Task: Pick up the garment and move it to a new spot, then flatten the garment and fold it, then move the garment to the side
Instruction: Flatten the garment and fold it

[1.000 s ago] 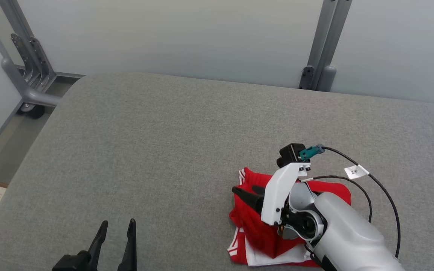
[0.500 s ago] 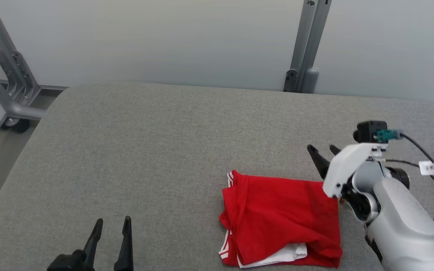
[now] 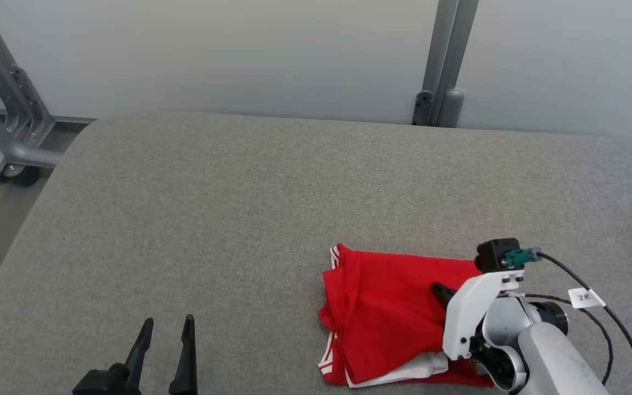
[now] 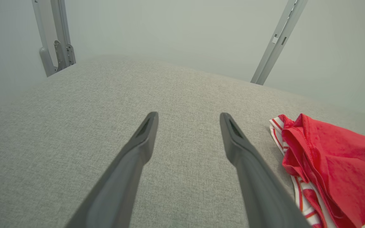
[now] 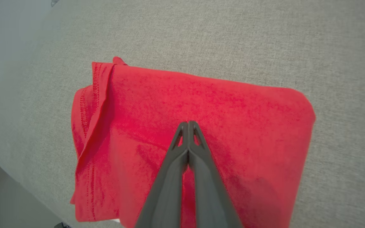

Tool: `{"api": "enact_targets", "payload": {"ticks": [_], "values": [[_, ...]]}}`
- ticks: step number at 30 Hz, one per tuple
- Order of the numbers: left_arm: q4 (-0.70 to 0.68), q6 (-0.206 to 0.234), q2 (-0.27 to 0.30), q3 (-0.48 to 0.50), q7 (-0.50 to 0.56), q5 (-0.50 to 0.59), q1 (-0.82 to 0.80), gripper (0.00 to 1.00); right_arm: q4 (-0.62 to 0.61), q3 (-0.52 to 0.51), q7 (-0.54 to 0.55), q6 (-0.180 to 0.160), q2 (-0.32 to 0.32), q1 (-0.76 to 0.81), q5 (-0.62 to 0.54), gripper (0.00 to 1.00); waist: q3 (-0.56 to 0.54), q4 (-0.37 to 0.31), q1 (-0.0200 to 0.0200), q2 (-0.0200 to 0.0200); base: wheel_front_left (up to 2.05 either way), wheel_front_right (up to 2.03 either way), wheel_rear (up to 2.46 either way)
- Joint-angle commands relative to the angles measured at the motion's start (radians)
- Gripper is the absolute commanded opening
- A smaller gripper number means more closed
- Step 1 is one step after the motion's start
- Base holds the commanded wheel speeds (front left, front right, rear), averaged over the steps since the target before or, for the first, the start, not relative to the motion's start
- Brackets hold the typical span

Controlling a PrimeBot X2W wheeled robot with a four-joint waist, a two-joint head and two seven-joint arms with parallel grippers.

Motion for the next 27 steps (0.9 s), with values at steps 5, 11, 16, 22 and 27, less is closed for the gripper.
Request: {"api": "enact_targets", "payload": {"ticks": [5, 11, 16, 22, 27], "values": [[0.015, -0.006, -0.004, -0.014, 0.0, 0.007, -0.027, 1.0, 0.052, 0.07, 0.004, 0.0, 0.0, -0.067, 0.065, 0.0, 0.01, 0.039, 0.0, -0.0001, 0.0, 0.0, 0.0], [0.026, -0.008, -0.007, -0.026, 0.0, 0.007, -0.033, 1.0, 0.172, 0.128, -0.005, 0.0, 0.0, -0.148, 0.128, 0.0, 0.008, 0.085, 0.0, -0.0001, 0.0, 0.0, 0.0], [0.037, -0.01, -0.006, -0.032, 0.0, 0.003, -0.025, 1.0, 0.269, 0.163, -0.022, 0.0, 0.0, -0.218, 0.169, 0.0, 0.0, 0.122, 0.0, -0.0001, 0.0, 0.0, 0.0], [0.044, -0.013, -0.008, -0.043, 0.0, 0.003, -0.019, 1.0, 0.377, 0.185, -0.049, 0.0, 0.0, -0.298, 0.209, 0.0, -0.007, 0.159, 0.0, -0.0001, 0.0, 0.0, 0.0], [0.049, -0.015, -0.011, -0.06, 0.0, 0.002, -0.017, 1.0, 0.47, 0.198, -0.082, 0.0, 0.0, -0.357, 0.244, 0.0, -0.006, 0.192, 0.0, -0.0001, 0.0, 0.0, 0.0]]}}
